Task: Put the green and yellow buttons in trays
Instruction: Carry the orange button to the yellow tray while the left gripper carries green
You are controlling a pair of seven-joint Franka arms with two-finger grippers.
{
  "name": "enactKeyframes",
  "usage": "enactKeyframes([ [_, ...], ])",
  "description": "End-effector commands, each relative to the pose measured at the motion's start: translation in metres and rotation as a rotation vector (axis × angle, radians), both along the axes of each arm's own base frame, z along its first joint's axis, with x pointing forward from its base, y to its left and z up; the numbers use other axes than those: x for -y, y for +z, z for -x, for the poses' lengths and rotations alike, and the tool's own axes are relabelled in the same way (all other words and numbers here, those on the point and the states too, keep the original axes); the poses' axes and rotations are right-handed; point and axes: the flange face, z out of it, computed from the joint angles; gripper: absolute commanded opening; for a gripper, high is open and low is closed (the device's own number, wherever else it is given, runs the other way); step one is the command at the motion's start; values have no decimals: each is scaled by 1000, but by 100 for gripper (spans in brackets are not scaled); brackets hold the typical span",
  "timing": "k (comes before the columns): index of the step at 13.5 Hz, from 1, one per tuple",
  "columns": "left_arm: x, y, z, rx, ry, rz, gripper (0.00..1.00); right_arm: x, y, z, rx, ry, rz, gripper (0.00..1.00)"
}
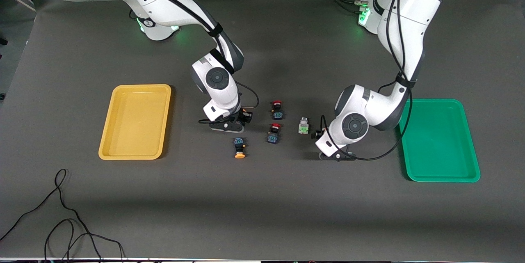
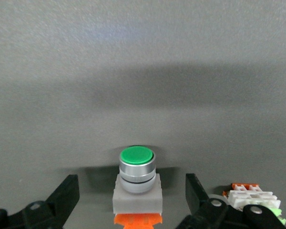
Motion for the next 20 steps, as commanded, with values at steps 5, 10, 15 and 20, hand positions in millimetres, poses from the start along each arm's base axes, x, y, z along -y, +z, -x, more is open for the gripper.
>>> enactKeyframes([
  [5,7,-6,12,24,14,-7,10,-3,156,-43,-105,-31,62,38],
  [10,4,31,9,7,63,-29,0,66,241,-60,-181,140,92,38],
  [15,-59,189,-5,-41,102,-75,0,278,257,-73,-243,265,57,38],
  [20,-169,272,-30,-14,173,-112,0,440,149,-46,-115,329,64,38],
])
